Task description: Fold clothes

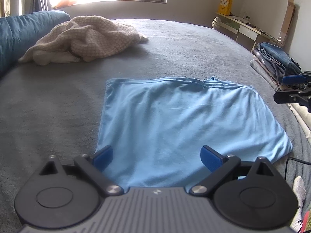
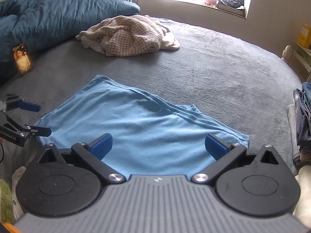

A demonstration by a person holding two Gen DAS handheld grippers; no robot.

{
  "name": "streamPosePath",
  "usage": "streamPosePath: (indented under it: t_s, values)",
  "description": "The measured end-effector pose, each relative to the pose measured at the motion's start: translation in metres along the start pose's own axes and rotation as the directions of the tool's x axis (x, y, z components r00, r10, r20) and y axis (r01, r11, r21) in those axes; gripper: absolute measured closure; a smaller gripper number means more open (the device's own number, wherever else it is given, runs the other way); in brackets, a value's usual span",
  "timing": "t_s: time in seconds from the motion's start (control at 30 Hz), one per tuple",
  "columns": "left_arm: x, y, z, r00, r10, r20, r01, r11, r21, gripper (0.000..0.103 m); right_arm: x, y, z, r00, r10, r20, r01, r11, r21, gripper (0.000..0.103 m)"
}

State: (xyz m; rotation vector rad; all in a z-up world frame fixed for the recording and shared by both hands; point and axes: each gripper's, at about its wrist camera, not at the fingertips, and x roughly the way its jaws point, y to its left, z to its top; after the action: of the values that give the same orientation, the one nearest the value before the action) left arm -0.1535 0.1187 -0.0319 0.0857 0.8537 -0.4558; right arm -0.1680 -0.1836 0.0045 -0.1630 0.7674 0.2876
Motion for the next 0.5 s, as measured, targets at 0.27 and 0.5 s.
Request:
streamPosePath:
  t_s: [0.27, 0.5]
  values:
    - [-0.0031, -0.0016, -0.0004, 1.000, -0.001, 0.022, 0.001, 1.000, 0.006, 0.001, -0.0020, -0.0010, -0.0014, 1.000, 0.009, 0.007, -0.009, 1.000, 0.014, 0.001]
    - [-0.0028, 0.0006, 0.0002, 1.000, 0.019, 0.012, -0.019, 1.000, -0.018, 0.001, -0.0045, 0.0013, -0.0031, 1.000, 0.017, 0.013, -0.017, 1.000, 0.011, 0.001]
